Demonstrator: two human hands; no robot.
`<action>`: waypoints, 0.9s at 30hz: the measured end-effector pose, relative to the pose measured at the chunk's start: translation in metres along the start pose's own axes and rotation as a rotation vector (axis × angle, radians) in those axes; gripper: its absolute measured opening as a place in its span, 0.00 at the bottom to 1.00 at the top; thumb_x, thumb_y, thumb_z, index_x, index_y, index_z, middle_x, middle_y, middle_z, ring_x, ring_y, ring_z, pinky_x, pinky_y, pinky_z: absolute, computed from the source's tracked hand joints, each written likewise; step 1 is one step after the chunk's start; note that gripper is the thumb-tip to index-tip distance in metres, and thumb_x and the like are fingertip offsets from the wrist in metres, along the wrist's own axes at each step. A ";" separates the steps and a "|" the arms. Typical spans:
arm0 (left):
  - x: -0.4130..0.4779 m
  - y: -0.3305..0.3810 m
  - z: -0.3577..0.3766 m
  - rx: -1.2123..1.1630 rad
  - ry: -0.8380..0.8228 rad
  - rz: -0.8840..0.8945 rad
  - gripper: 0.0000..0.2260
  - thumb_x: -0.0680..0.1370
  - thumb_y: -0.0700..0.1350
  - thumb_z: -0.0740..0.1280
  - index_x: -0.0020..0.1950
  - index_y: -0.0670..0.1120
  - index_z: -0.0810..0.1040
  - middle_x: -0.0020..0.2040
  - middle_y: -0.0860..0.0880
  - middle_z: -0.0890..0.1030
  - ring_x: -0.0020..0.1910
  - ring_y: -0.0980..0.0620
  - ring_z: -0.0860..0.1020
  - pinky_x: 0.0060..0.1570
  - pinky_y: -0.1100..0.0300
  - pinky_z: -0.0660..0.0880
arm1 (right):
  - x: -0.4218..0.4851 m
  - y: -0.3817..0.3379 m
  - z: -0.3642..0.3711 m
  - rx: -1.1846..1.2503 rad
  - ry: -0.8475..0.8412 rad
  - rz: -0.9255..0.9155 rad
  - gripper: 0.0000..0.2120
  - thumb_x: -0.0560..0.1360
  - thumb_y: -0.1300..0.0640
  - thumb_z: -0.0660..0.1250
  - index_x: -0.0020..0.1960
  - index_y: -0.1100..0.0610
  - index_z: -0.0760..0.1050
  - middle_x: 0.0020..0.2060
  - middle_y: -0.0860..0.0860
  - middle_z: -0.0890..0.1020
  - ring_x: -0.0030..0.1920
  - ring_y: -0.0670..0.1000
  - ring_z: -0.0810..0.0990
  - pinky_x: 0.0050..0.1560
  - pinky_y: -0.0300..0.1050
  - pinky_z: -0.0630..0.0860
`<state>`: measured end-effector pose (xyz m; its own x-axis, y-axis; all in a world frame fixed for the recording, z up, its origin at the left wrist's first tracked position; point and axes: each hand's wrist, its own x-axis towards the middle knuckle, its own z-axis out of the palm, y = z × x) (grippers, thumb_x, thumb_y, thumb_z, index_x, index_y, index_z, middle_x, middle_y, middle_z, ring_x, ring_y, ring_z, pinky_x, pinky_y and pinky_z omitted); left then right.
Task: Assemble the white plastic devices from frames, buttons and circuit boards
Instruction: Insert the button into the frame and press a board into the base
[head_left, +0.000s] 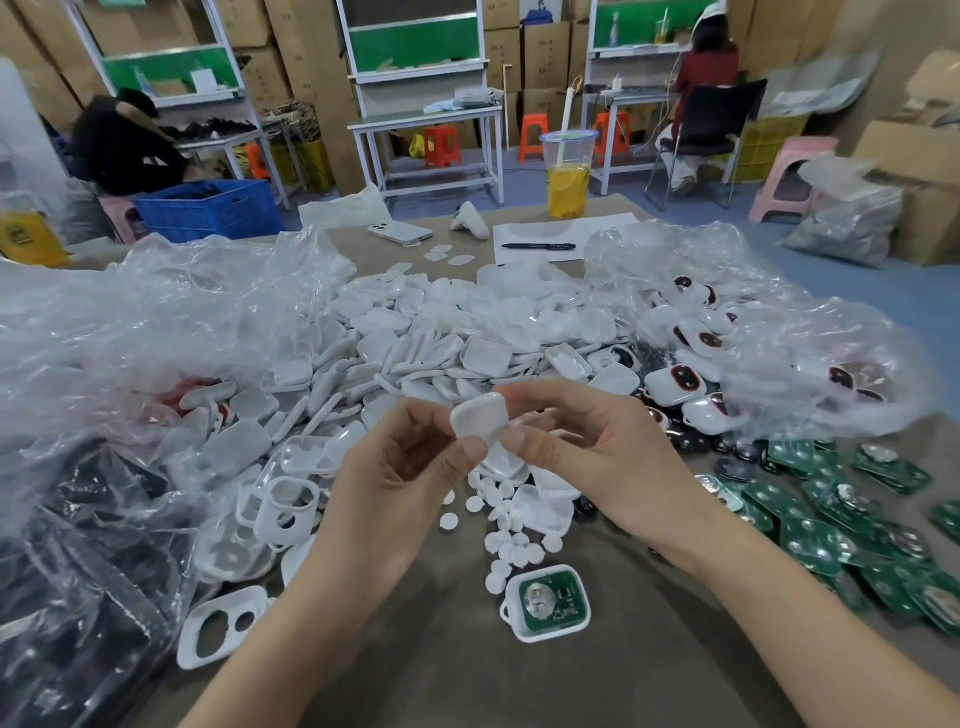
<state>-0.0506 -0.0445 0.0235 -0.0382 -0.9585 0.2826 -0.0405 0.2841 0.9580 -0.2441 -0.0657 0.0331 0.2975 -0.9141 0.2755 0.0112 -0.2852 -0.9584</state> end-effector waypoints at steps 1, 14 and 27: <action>0.000 0.001 0.000 -0.046 -0.010 -0.006 0.07 0.72 0.45 0.74 0.47 0.44 0.80 0.44 0.47 0.85 0.44 0.54 0.83 0.45 0.67 0.78 | 0.000 0.001 0.000 -0.011 -0.009 0.018 0.12 0.71 0.47 0.77 0.54 0.44 0.84 0.43 0.44 0.86 0.44 0.44 0.83 0.51 0.42 0.81; -0.002 0.004 -0.003 -0.048 -0.183 -0.036 0.16 0.75 0.46 0.71 0.52 0.34 0.75 0.39 0.51 0.82 0.41 0.55 0.79 0.43 0.67 0.75 | 0.001 -0.002 -0.009 -0.023 -0.142 0.131 0.09 0.70 0.47 0.75 0.50 0.46 0.84 0.41 0.44 0.84 0.33 0.47 0.78 0.41 0.36 0.76; -0.010 0.004 -0.006 0.567 -0.199 0.397 0.10 0.77 0.55 0.71 0.57 0.59 0.78 0.66 0.62 0.77 0.67 0.57 0.76 0.62 0.67 0.70 | 0.000 0.000 -0.020 0.143 -0.373 0.312 0.14 0.78 0.54 0.69 0.61 0.58 0.82 0.33 0.50 0.70 0.33 0.48 0.67 0.43 0.41 0.77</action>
<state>-0.0439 -0.0340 0.0249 -0.3370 -0.7729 0.5377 -0.4961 0.6311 0.5963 -0.2637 -0.0711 0.0349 0.6279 -0.7770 -0.0455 -0.0091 0.0511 -0.9986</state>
